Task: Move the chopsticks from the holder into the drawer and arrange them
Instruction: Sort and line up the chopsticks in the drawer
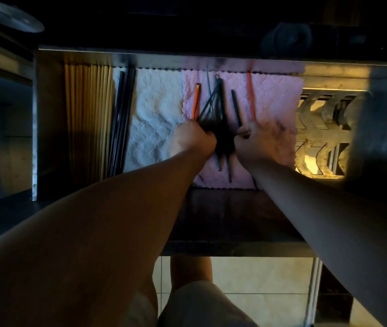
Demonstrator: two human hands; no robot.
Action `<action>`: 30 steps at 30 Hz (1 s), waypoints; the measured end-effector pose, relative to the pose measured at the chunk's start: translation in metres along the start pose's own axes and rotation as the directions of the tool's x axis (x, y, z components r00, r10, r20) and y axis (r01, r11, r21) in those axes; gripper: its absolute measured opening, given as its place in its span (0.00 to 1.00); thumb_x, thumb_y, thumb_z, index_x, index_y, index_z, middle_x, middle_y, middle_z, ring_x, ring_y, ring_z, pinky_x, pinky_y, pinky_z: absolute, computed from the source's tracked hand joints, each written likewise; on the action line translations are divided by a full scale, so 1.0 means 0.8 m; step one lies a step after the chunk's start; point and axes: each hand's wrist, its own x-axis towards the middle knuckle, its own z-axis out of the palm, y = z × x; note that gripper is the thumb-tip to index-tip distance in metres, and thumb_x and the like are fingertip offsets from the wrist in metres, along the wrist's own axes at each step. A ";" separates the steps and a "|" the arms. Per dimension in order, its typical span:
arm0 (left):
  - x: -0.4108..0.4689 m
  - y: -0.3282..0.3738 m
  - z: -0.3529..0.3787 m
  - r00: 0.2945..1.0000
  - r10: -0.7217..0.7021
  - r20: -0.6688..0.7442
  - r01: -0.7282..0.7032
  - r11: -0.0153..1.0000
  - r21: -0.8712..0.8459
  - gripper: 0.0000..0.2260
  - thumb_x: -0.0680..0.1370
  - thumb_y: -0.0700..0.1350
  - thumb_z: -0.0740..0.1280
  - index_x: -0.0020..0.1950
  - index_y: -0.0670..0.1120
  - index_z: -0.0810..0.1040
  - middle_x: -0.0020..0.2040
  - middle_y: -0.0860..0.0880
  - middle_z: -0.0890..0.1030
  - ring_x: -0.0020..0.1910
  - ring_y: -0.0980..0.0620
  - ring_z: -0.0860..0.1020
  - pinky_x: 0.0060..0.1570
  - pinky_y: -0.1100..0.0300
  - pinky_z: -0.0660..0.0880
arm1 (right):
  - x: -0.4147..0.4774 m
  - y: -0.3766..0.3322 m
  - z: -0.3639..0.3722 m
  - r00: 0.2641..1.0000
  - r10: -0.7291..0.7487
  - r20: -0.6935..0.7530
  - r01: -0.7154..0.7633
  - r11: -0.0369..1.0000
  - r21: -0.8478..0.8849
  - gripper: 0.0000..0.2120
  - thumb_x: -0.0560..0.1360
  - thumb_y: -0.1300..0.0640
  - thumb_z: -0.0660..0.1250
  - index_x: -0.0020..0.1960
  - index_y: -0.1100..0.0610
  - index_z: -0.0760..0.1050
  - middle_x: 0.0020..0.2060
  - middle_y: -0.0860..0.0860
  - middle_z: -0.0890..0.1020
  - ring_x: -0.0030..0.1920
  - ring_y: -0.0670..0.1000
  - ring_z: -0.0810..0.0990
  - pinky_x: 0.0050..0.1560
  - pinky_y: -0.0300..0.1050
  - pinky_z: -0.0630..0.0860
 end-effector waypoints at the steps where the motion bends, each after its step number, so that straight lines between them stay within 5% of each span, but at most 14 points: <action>1: -0.001 0.003 0.000 1.000 -0.021 -0.003 0.021 1.000 -0.022 0.17 0.76 0.48 0.63 0.61 0.40 0.76 0.57 0.39 0.80 0.57 0.38 0.78 0.45 0.54 0.71 | 0.000 0.001 -0.002 1.000 0.016 0.010 -0.016 1.000 0.003 0.12 0.72 0.58 0.63 0.54 0.54 0.78 0.50 0.50 0.80 0.52 0.49 0.76 0.51 0.40 0.67; 4: 0.001 0.014 0.001 1.000 -0.031 0.002 0.031 0.996 -0.085 0.16 0.78 0.47 0.61 0.62 0.40 0.74 0.59 0.39 0.79 0.58 0.38 0.77 0.46 0.54 0.70 | 0.000 -0.002 -0.012 1.000 0.018 0.001 -0.018 0.991 -0.131 0.13 0.75 0.56 0.62 0.59 0.52 0.77 0.59 0.51 0.77 0.68 0.55 0.68 0.62 0.42 0.53; 6: 0.004 0.021 0.004 0.999 -0.035 0.007 0.036 0.990 -0.134 0.15 0.78 0.45 0.60 0.62 0.40 0.73 0.58 0.39 0.79 0.58 0.38 0.77 0.47 0.54 0.70 | -0.001 -0.003 -0.021 1.000 0.005 -0.015 -0.008 0.981 -0.194 0.14 0.77 0.55 0.62 0.62 0.51 0.76 0.63 0.51 0.74 0.70 0.52 0.62 0.57 0.38 0.49; 9: 0.007 0.028 0.008 0.999 -0.050 0.007 0.051 0.985 -0.163 0.15 0.77 0.47 0.63 0.61 0.41 0.74 0.57 0.39 0.79 0.57 0.39 0.77 0.46 0.55 0.70 | 0.001 0.003 -0.024 1.000 -0.016 -0.026 0.013 0.993 -0.114 0.14 0.78 0.56 0.61 0.63 0.53 0.74 0.56 0.46 0.73 0.57 0.43 0.63 0.43 0.15 0.51; 12: 0.010 0.030 0.010 0.999 -0.033 0.003 0.034 0.993 -0.109 0.14 0.77 0.46 0.66 0.59 0.40 0.77 0.55 0.39 0.81 0.56 0.39 0.79 0.44 0.55 0.72 | 0.006 0.007 -0.025 1.000 -0.006 -0.017 0.004 0.995 -0.104 0.13 0.78 0.58 0.61 0.61 0.55 0.75 0.50 0.44 0.73 0.49 0.39 0.59 0.36 0.10 0.47; 14: 0.012 0.031 0.009 1.000 -0.021 0.009 0.021 0.996 -0.085 0.12 0.77 0.44 0.66 0.58 0.39 0.78 0.55 0.39 0.81 0.54 0.39 0.80 0.42 0.55 0.71 | 0.017 0.012 -0.014 0.999 0.000 -0.036 -0.004 0.996 -0.087 0.13 0.75 0.59 0.63 0.59 0.54 0.77 0.51 0.47 0.80 0.52 0.40 0.70 0.42 0.14 0.55; 17: 0.016 0.034 0.006 0.999 -0.032 0.022 0.035 0.990 -0.139 0.12 0.76 0.45 0.67 0.55 0.38 0.79 0.52 0.40 0.82 0.51 0.41 0.81 0.40 0.58 0.72 | 0.025 0.013 -0.006 0.998 -0.019 -0.057 0.015 0.997 -0.081 0.14 0.72 0.57 0.63 0.57 0.52 0.76 0.53 0.50 0.80 0.56 0.51 0.78 0.52 0.37 0.70; 20: 0.013 0.036 0.003 0.997 -0.066 0.026 0.070 0.974 -0.216 0.14 0.76 0.47 0.64 0.55 0.39 0.79 0.52 0.40 0.82 0.52 0.40 0.80 0.40 0.58 0.70 | 0.026 0.008 -0.005 0.994 -0.098 -0.042 0.086 0.972 -0.217 0.15 0.78 0.50 0.60 0.63 0.53 0.73 0.56 0.51 0.78 0.59 0.53 0.75 0.48 0.38 0.60; 24: 0.005 0.031 -0.008 0.999 -0.038 0.009 0.039 0.969 -0.245 0.17 0.81 0.49 0.58 0.60 0.38 0.76 0.58 0.37 0.79 0.57 0.37 0.77 0.48 0.55 0.72 | 0.027 -0.008 0.005 0.989 -0.136 -0.061 0.098 0.902 -0.422 0.23 0.80 0.47 0.57 0.72 0.55 0.63 0.60 0.59 0.75 0.60 0.59 0.75 0.55 0.52 0.71; 28: 0.001 0.026 -0.014 0.996 -0.081 0.047 0.092 0.940 -0.328 0.20 0.77 0.50 0.58 0.59 0.38 0.76 0.57 0.35 0.79 0.55 0.36 0.78 0.53 0.52 0.76 | 0.040 -0.014 0.003 0.995 -0.100 0.002 0.086 0.844 -0.529 0.26 0.75 0.46 0.52 0.66 0.60 0.70 0.61 0.62 0.75 0.61 0.65 0.74 0.61 0.62 0.71; 30: -0.001 0.028 -0.016 0.991 -0.112 0.070 0.130 0.910 -0.394 0.19 0.72 0.50 0.57 0.56 0.40 0.76 0.56 0.35 0.79 0.52 0.36 0.80 0.52 0.47 0.79 | 0.045 -0.017 -0.005 0.993 -0.032 0.116 0.084 0.874 -0.479 0.23 0.77 0.50 0.56 0.66 0.62 0.71 0.64 0.62 0.74 0.64 0.64 0.71 0.64 0.59 0.68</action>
